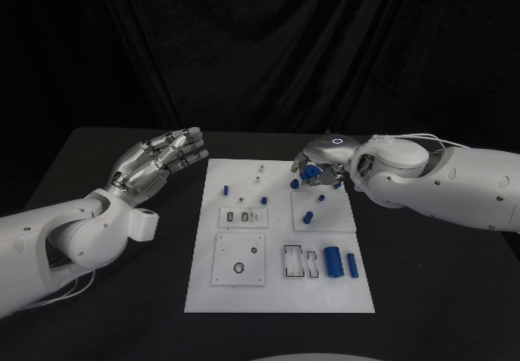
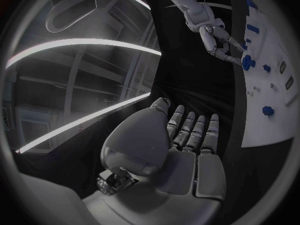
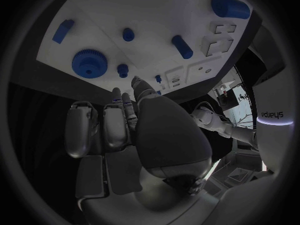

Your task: Assemble the parts on the task board

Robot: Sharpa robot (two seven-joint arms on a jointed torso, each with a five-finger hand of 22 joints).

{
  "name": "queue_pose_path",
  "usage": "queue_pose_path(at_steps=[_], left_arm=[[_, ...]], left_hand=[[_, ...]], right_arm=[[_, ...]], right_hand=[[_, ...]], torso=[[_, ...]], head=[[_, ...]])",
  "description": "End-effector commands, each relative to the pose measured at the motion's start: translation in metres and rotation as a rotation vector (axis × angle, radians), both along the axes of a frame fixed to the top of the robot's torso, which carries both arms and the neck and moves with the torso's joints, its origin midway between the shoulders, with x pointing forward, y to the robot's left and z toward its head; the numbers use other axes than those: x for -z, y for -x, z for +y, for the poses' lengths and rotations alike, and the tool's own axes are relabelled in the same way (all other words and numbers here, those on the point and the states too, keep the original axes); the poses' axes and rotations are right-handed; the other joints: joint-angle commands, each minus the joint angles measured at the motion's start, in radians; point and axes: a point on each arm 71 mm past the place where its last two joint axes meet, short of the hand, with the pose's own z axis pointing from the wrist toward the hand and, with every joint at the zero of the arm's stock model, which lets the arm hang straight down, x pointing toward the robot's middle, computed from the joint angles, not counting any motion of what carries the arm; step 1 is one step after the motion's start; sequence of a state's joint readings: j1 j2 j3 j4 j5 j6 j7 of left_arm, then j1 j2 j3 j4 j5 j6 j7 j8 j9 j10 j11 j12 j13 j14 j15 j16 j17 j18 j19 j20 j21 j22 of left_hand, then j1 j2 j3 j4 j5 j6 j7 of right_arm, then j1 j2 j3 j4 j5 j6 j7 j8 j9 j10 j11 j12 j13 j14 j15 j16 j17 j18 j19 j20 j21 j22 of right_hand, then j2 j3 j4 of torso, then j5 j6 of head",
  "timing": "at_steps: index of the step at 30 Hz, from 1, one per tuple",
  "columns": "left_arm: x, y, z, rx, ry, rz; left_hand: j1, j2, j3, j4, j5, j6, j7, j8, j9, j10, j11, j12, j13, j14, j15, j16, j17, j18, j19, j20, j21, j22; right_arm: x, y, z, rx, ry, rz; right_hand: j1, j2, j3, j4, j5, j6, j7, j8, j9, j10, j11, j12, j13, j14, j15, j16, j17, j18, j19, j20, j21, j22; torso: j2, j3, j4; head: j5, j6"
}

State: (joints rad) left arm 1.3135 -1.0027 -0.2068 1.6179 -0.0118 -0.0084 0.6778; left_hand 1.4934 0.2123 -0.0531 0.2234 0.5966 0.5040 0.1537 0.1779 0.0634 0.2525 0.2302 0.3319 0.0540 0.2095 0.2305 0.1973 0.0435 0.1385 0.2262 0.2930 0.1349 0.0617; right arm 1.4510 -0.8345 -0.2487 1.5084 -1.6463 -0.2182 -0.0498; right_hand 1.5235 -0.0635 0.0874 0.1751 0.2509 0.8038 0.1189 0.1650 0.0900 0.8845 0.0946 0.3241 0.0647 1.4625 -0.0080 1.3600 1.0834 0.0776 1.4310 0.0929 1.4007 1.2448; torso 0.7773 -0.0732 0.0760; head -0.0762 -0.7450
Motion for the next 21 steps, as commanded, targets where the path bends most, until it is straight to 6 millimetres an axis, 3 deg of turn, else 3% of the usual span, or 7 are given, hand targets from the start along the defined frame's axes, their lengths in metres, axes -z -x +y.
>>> queue_pose_path(at_steps=[1,11,17,21], left_arm=[[-0.016,0.003,0.003,-0.011,0.139,-0.176],[-0.014,0.002,0.003,-0.004,0.139,-0.17],[-0.013,0.002,0.004,-0.002,0.137,-0.165],[-0.013,0.002,0.005,-0.003,0.135,-0.163]], left_hand=[[-0.004,-0.007,0.008,-0.003,0.007,0.007,0.002,0.003,0.001,-0.001,0.005,0.005,0.002,0.003,0.006,0.006,0.001,-0.015,0.003,0.001,0.0,-0.002],[-0.003,-0.007,0.012,-0.004,0.007,0.007,0.003,0.004,0.001,-0.001,0.006,0.006,0.002,0.003,0.007,0.007,0.001,-0.016,0.003,0.0,0.0,-0.002],[-0.004,-0.006,0.017,-0.006,0.007,0.005,0.004,0.003,0.0,-0.001,0.008,0.007,0.002,0.002,0.008,0.007,0.001,-0.018,0.003,0.0,0.0,-0.002],[-0.004,-0.006,0.018,-0.006,0.007,0.007,0.004,0.004,0.0,-0.001,0.008,0.007,0.002,0.003,0.008,0.008,0.002,-0.018,0.003,0.0,0.0,-0.002]], right_arm=[[-0.001,-0.001,-0.004,0.019,0.001,-0.07],[0.007,-0.001,-0.003,0.023,-0.001,-0.076],[0.013,-0.003,-0.001,0.029,-0.008,-0.082],[0.017,-0.004,0.0,0.031,-0.009,-0.078]], right_hand=[[0.0,-0.013,0.003,0.005,-0.004,-0.005,0.003,-0.004,-0.002,0.007,0.001,-0.004,0.002,0.026,-0.005,0.006,-0.001,-0.006,-0.009,0.0,0.004,0.0],[0.004,-0.013,0.011,0.001,0.017,-0.001,0.004,-0.008,-0.001,-0.003,0.004,-0.019,0.001,0.022,-0.005,-0.001,-0.012,-0.004,-0.017,0.001,-0.001,-0.007],[0.014,-0.013,0.025,-0.008,0.034,0.01,-0.004,-0.009,0.001,-0.008,0.008,-0.032,0.001,0.015,0.001,-0.012,-0.033,0.0,-0.03,0.005,-0.012,-0.025],[0.014,-0.011,0.029,-0.008,0.036,0.015,-0.003,-0.008,0.002,-0.008,0.009,-0.035,0.001,0.013,0.004,-0.014,-0.036,0.0,-0.032,0.007,-0.014,-0.026]], torso=[[0.002,0.001,0.0003],[0.0,0.002,-0.0003],[-0.001,0.0001,-0.0034],[-0.001,0.0003,-0.0022]], head=[[-0.001,-0.004],[0.007,-0.017],[0.01,-0.02],[0.01,-0.022]])
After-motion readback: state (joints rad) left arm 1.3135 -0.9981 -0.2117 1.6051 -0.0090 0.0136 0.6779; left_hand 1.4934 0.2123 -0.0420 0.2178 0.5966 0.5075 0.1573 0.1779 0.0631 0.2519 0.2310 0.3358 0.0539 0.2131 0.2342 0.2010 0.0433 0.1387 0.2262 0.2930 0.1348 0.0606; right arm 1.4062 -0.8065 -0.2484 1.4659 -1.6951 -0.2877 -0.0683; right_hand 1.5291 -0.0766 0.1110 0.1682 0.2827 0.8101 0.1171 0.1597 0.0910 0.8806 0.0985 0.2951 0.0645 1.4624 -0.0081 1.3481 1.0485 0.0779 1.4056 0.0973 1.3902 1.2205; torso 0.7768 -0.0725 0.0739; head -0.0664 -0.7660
